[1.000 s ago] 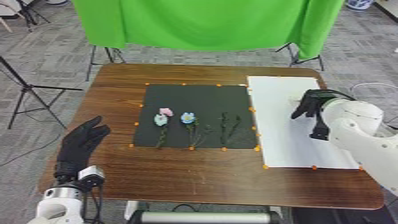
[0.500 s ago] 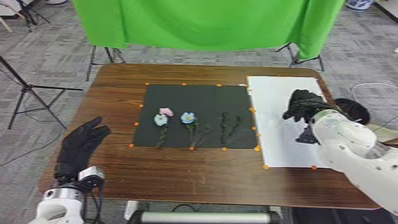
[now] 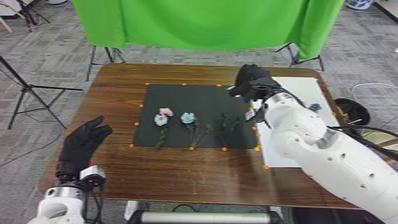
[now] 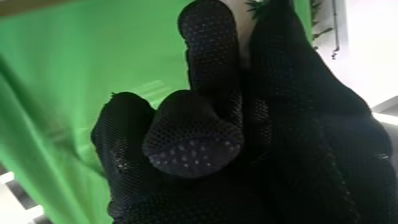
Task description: Arrange flowers
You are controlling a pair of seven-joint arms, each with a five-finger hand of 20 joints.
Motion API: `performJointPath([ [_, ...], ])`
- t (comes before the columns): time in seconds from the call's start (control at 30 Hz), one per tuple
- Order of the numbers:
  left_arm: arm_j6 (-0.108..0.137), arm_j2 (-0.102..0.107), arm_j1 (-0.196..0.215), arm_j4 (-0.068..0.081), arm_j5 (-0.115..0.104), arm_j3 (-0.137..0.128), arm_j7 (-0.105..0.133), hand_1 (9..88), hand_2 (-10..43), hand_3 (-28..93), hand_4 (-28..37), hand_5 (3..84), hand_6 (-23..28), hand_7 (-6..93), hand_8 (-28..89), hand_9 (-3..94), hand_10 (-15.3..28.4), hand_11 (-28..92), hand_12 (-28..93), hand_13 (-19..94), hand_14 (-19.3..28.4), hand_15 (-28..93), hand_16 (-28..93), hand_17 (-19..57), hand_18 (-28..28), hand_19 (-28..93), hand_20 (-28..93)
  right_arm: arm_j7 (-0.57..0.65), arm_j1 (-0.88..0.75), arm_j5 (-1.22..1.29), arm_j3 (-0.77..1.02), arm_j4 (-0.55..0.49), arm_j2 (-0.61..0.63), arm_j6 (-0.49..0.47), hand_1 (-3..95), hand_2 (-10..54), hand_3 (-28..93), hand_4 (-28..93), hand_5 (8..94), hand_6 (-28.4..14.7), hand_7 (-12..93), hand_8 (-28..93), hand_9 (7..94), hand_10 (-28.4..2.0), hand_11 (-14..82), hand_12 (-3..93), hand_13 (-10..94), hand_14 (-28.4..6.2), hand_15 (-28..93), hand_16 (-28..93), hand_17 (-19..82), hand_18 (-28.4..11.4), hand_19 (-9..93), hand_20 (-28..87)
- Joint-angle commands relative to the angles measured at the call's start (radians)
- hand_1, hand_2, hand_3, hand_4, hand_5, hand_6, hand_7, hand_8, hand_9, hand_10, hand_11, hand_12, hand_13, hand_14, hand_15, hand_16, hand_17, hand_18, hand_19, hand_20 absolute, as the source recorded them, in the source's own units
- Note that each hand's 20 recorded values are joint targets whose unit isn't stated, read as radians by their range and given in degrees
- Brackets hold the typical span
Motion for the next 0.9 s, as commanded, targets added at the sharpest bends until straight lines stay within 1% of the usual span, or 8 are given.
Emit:
performJointPath([
  [0.03, -0.021, -0.002, -0.008, 0.012, -0.002, 0.024, -0.007, 23.2, -7.1, 73, -25.0, 49.9, 0.2, 17.2, -8, 50.6, 12.4, 21, 14, 39, 15.8, 20, 1, 5.4, 12.5, 10, 18, 0.002, -0.05, 0.036, -0.032, 0.035, -0.081, -0.008, 55.2, -9.4, 64, -20, 79.6, 2.2, 22, 6, 89.1, -10.7, 20.8, 28.7, 92, -2.1, 63, 31, 65, -14.5, 93, 61],
  [0.17, -0.007, -0.004, -0.006, 0.011, -0.005, 0.026, -0.005, 23.3, -7.0, 73, -24.9, 49.9, 0.2, 17.2, -8, 50.6, 12.4, 21, 14, 39, 15.9, 21, 1, 5.4, 12.5, 10, 18, 0.007, -0.05, 0.036, -0.038, 0.052, -0.093, -0.009, 55.2, -9.3, 64, -20, 79.5, 2.3, 22, 5, 89.0, -10.7, 20.5, 28.5, 92, -2.1, 63, 31, 65, -14.5, 93, 61],
  [0.43, -0.015, -0.022, 0.0, 0.012, -0.003, 0.049, -0.008, 23.1, -7.2, 73, -24.9, 49.5, 0.1, 17.3, -8, 50.5, 12.3, 21, 14, 38, 16.3, 21, 2, 5.3, 12.5, 10, 18, 0.009, -0.023, 0.031, -0.083, 0.077, -0.121, 0.012, 54.9, -9.2, 64, -20, 79.3, 2.6, 22, 4, 88.9, -10.8, 19.0, 27.1, 92, -2.3, 64, 30, 65, -14.7, 93, 62],
  [0.6, -0.019, -0.021, -0.003, 0.013, -0.001, 0.056, -0.005, 23.2, -7.1, 73, -24.9, 49.5, 0.1, 17.3, -8, 50.4, 12.3, 21, 14, 38, 16.4, 22, 2, 5.2, 12.6, 10, 18, 0.007, 0.004, 0.015, -0.122, 0.09, -0.149, 0.037, 54.8, -9.4, 63, -20, 79.7, 2.9, 22, 4, 89.5, -10.6, 17.8, 25.6, 92, -2.4, 63, 30, 65, -14.7, 93, 62],
  [0.63, -0.023, -0.018, -0.01, 0.017, -0.001, 0.058, -0.01, 23.1, -7.1, 73, -24.9, 49.6, 0.1, 17.3, -8, 50.4, 12.4, 21, 14, 38, 16.4, 22, 2, 5.2, 12.6, 10, 18, 0.008, 0.002, 0.015, -0.123, 0.089, -0.152, 0.038, 54.6, -9.4, 63, -20, 79.8, 3.0, 22, 3, 89.5, -10.6, 17.7, 25.4, 93, -2.3, 63, 30, 65, -14.8, 93, 62],
  [0.67, -0.018, -0.02, -0.005, 0.013, -0.001, 0.058, -0.009, 23.2, -7.1, 73, -24.9, 49.6, 0.1, 17.4, -8, 50.4, 12.4, 21, 14, 38, 16.4, 22, 2, 5.2, 12.6, 10, 18, 0.004, 0.006, 0.012, -0.129, 0.091, -0.158, 0.033, 54.6, -9.4, 63, -20, 80.0, 3.1, 21, 3, 89.6, -10.6, 17.6, 25.3, 93, -2.3, 63, 30, 65, -14.8, 93, 62],
  [0.7, -0.02, -0.018, -0.014, 0.018, -0.002, 0.061, -0.009, 23.2, -7.1, 73, -24.9, 49.6, 0.1, 17.4, -8, 50.4, 12.4, 21, 14, 38, 16.4, 22, 2, 5.2, 12.6, 10, 18, 0.006, 0.013, 0.007, -0.14, 0.09, -0.159, 0.039, 54.6, -9.4, 63, -20, 80.1, 3.1, 21, 3, 89.7, -10.4, 17.3, 25.1, 93, -2.3, 63, 30, 65, -14.9, 93, 62],
  [0.9, -0.022, -0.019, -0.013, 0.017, 0.0, 0.061, -0.011, 23.2, -7.0, 73, -24.9, 49.7, 0.2, 17.4, -8, 50.4, 12.4, 21, 14, 38, 16.3, 22, 2, 5.2, 12.6, 10, 18, -0.007, 0.036, -0.015, -0.174, 0.093, -0.173, 0.023, 54.6, -9.5, 63, -20, 80.2, 3.1, 21, 3, 89.8, -10.4, 16.7, 25.1, 93, -2.3, 63, 30, 65, -15.0, 93, 62],
])
